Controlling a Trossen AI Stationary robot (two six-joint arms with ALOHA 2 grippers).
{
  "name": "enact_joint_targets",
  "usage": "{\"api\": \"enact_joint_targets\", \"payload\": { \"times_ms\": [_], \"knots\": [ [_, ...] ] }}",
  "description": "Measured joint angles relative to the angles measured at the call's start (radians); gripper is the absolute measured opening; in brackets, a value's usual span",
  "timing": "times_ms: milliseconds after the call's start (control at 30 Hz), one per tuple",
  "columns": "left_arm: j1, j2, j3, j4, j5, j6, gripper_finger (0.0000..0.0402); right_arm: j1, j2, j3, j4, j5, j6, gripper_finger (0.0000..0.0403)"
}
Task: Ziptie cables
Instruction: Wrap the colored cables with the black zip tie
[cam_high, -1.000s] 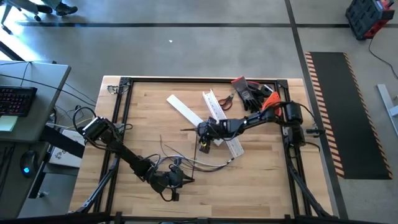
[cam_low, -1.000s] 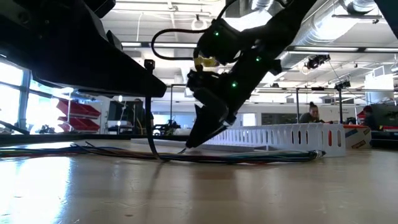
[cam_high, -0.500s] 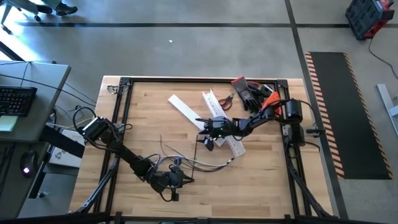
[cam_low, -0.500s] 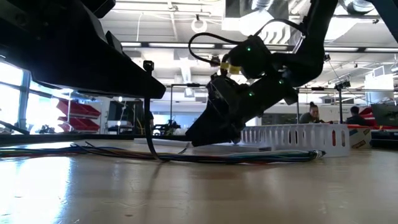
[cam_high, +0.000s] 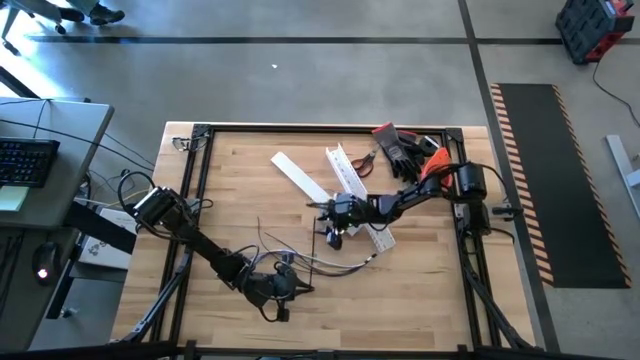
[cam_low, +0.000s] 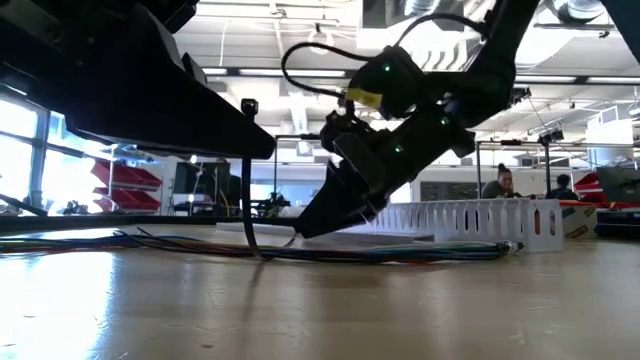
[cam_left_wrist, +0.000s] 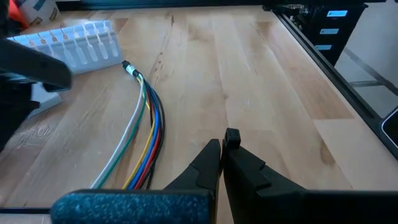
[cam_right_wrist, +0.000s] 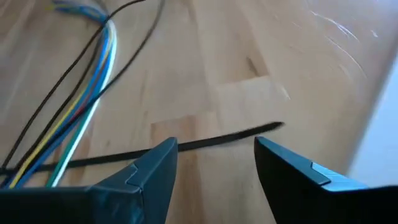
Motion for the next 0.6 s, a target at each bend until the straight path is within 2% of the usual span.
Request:
{"api": "enact_joint_targets", "payload": {
  "times_ms": [167,400,500,600],
  "knots": [
    [0.000,0.000,0.000,0.000,0.001,0.000,0.0000,0.026,0.000,0.019,0.007,0.122,0.006,0.0199],
    [0.000,0.000,0.000,-0.001,0.001,0.000,0.0000,0.012,0.000,0.091,-0.060,0.179,0.059,0.0200],
    [0.000,0.000,0.000,-0.001,0.001,0.000,0.0000,-0.019,0.000,0.089,-0.070,0.147,0.098,0.0204],
    [0.000,0.000,0.000,-0.001,0.001,0.000,0.0000,-0.029,0.000,0.070,-0.082,0.067,0.113,0.0209]
  ]
}}
